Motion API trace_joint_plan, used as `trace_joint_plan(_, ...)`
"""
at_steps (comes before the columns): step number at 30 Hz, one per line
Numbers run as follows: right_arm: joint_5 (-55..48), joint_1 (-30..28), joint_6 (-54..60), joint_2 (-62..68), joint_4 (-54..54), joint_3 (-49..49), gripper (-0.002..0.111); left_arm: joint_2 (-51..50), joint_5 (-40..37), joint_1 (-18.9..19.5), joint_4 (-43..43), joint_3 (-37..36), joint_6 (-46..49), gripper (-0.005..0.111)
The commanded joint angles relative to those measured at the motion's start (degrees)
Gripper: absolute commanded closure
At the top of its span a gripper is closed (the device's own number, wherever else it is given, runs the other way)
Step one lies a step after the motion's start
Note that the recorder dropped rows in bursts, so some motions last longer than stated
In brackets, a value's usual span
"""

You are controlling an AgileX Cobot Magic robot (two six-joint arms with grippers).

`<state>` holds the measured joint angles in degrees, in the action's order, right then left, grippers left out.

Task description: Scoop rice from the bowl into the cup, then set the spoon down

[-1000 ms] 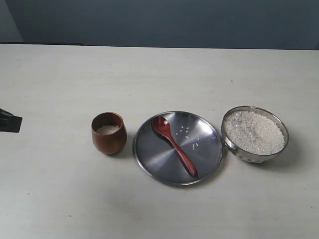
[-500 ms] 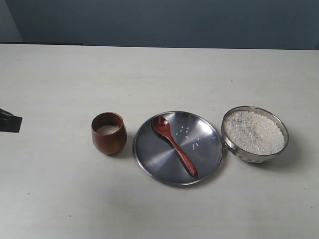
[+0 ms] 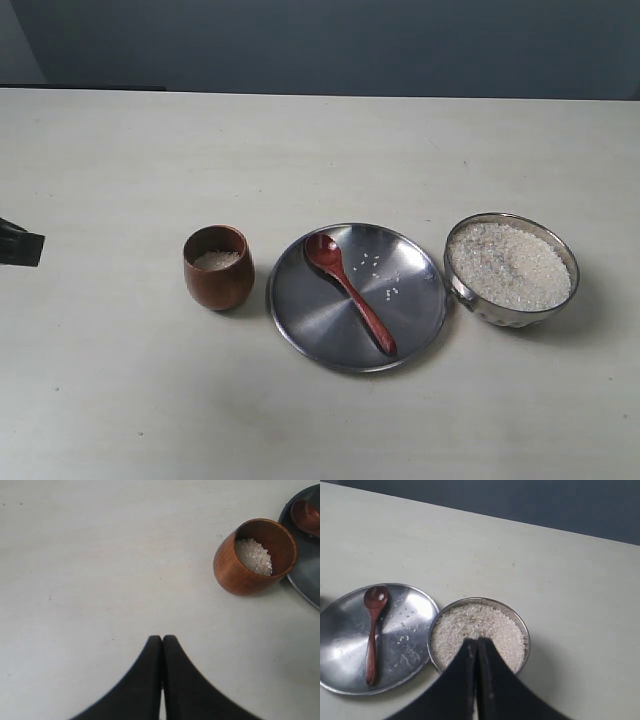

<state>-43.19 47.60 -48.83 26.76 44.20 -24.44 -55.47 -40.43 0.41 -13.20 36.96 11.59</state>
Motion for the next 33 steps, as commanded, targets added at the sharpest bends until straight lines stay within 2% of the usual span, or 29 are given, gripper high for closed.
trace_joint_plan(1,0.5,-0.3,-0.1,-0.3,0.2,0.3,0.108,0.9,0.2,0.1,0.2,-0.1,0.1,0.106)
trace_joint_plan(4,0.5,-0.3,-0.1,-0.3,0.2,0.3,0.108,3.9,6.3,0.1,0.1,-0.2,0.3,0.106)
trace_joint_plan(9,0.5,-0.3,-0.1,-0.3,0.2,0.3,0.108,11.0,23.4,0.1,-5.2,-3.4,0.4,0.106)
trace_joint_plan(11,0.5,-0.3,-0.2,-0.3,0.2,0.3,0.108,13.6,26.5,0.1,-4.6,-5.2,1.2,0.106)
trace_joint_plan(17,0.5,-0.3,-0.2,-0.3,0.2,0.3,0.108,20.7,28.9,0.1,5.7,-11.1,1.5,0.106)
trace_joint_plan(21,0.5,-0.3,-0.2,-0.3,0.2,0.3,0.108,24.6,32.3,0.1,8.3,-15.1,1.5,0.106)
trace_joint_plan(26,0.2,-0.3,-0.2,-0.3,0.2,0.3,0.108,28.0,32.8,0.1,12.9,-19.4,1.5,0.106)
trace_joint_plan(33,0.2,-0.3,-0.2,-0.3,0.2,0.3,0.108,31.9,34.8,0.1,13.9,-25.2,1.2,0.106)
